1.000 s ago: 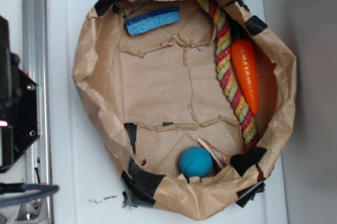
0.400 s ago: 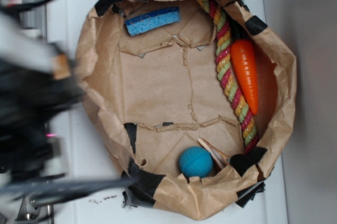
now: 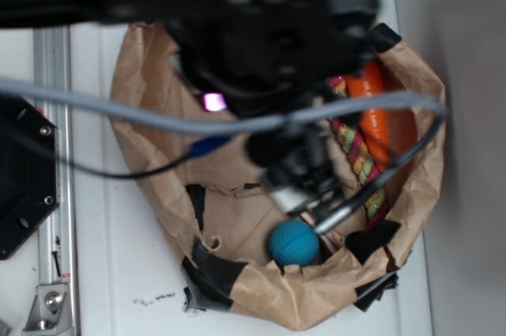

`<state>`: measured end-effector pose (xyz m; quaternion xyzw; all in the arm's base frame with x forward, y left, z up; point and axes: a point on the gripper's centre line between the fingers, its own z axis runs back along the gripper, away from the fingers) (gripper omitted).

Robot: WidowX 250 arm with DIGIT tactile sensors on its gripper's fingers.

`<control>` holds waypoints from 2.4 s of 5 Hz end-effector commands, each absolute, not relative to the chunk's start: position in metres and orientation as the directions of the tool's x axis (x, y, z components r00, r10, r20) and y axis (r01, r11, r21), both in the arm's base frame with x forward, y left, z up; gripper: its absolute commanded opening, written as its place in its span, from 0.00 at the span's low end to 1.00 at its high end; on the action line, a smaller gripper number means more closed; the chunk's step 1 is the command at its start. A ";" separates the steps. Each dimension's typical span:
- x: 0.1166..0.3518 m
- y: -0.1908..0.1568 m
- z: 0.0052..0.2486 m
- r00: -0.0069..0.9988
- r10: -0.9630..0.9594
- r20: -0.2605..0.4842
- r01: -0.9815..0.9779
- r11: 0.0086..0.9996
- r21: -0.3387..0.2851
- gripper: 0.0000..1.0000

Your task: Grab the blue ball.

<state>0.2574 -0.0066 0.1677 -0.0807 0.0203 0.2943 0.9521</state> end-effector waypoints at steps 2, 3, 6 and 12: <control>0.285 -0.024 0.087 0.556 0.766 -0.324 -0.830 0.531 -0.169 1.00; 0.287 -0.050 0.067 0.545 0.738 -0.397 -0.834 0.526 -0.165 1.00; 0.267 -0.115 0.030 0.612 0.616 -0.496 -0.757 0.638 -0.140 0.56; 0.255 -0.032 0.143 0.857 0.508 -0.080 -0.512 0.827 -0.231 0.00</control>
